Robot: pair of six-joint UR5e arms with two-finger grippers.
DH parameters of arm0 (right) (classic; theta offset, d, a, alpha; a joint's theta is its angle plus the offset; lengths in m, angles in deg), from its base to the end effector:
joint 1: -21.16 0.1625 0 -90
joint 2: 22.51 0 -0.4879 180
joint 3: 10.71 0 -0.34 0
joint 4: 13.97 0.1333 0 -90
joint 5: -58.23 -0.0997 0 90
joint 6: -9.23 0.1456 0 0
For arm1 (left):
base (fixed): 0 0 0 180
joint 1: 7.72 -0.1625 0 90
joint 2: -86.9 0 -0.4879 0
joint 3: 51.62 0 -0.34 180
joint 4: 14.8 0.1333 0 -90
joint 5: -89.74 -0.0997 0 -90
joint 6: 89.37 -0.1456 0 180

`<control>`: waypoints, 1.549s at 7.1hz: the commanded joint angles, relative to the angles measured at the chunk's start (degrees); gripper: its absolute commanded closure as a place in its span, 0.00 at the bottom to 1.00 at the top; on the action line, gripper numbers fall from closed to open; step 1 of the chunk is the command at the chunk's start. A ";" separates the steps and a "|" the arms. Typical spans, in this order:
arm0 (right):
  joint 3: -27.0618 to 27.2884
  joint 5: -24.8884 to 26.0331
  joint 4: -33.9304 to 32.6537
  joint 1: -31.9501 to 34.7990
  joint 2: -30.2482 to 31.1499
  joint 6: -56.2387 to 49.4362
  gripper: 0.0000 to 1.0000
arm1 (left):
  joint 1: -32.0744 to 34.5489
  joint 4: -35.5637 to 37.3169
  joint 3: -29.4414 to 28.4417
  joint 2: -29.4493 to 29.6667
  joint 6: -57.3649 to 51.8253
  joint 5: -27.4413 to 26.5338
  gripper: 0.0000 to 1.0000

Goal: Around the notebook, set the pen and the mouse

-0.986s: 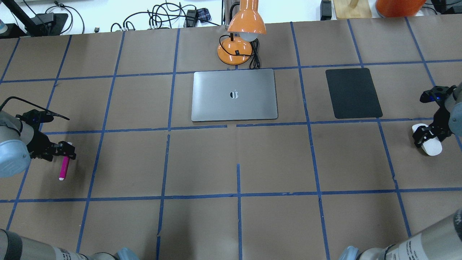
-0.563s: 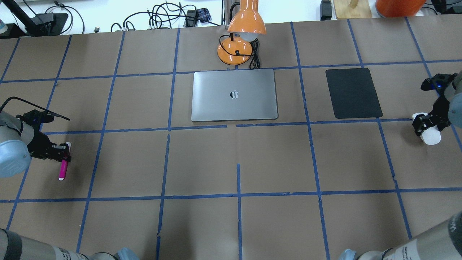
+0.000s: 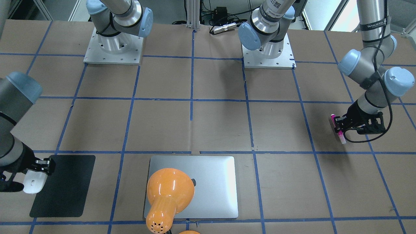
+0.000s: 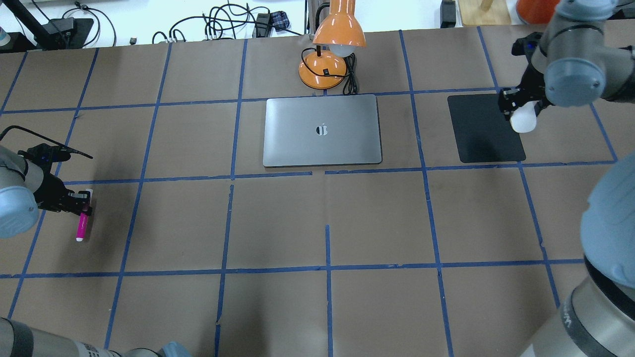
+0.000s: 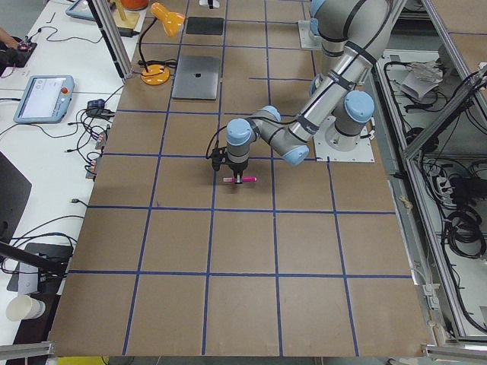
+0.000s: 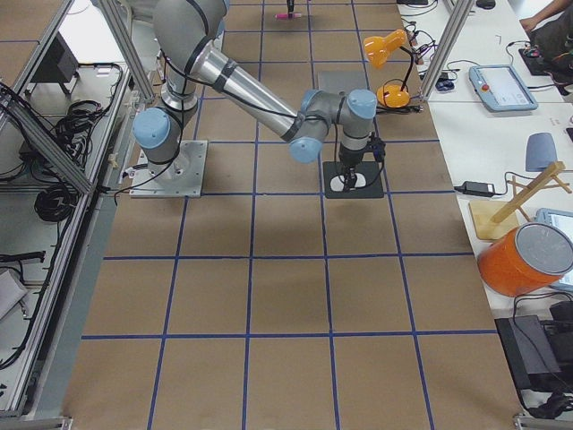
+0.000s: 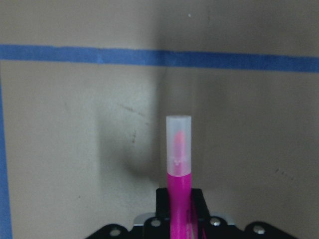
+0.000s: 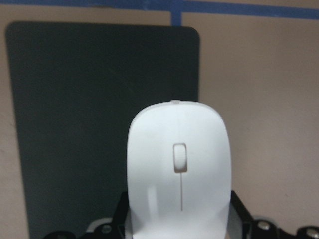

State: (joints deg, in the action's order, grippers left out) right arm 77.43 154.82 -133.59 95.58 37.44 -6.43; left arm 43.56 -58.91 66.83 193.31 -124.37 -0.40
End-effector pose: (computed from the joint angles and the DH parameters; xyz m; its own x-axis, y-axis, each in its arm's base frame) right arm -0.0615 -0.6548 0.2821 -0.9931 -0.0004 0.1172 0.0004 1.0000 0.0069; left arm 0.1972 -0.4586 0.2469 -0.9978 -0.0650 -0.0123 -0.0648 0.9978 -0.0133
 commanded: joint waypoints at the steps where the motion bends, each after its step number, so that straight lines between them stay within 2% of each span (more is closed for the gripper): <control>1: -5.79 -1.23 4.74 3.01 -5.36 4.94 0.97 | 9.40 -7.27 -4.27 -2.95 20.62 -0.21 1.00; 2: -5.88 -1.23 4.49 3.01 -6.33 4.85 0.96 | 15.72 -9.40 -5.16 -4.18 30.68 -0.30 1.00; 3: -6.32 -1.15 4.66 2.92 -7.47 5.20 0.84 | 22.05 -9.77 -5.51 -4.89 44.53 -0.39 1.00; 4: -5.54 -1.23 4.75 2.83 -8.00 4.85 0.18 | 28.81 -9.68 -5.95 -4.98 63.46 -0.04 1.00; 5: -5.62 -0.88 5.09 2.83 -7.92 5.20 0.00 | 35.06 -9.68 -7.35 -3.85 78.44 0.05 1.00; 7: -7.01 -0.88 6.67 3.18 -6.70 5.20 0.00 | 47.81 -8.98 -8.67 -2.01 107.81 0.66 1.00; 9: -11.39 -0.97 12.71 6.33 -4.15 5.29 0.00 | 56.09 -9.94 -13.58 2.46 127.71 0.92 1.00; 10: -14.11 -0.27 15.79 6.78 -2.14 5.29 0.00 | 59.61 -9.60 -14.73 5.01 132.94 2.67 1.00; 11: -15.45 -1.05 24.09 7.13 1.36 5.64 0.00 | 61.38 -9.77 -14.05 7.04 136.13 3.30 1.00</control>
State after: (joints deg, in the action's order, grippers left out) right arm 64.25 154.13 -117.29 102.03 35.33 -1.07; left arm 101.77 -68.63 52.97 197.61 5.98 1.81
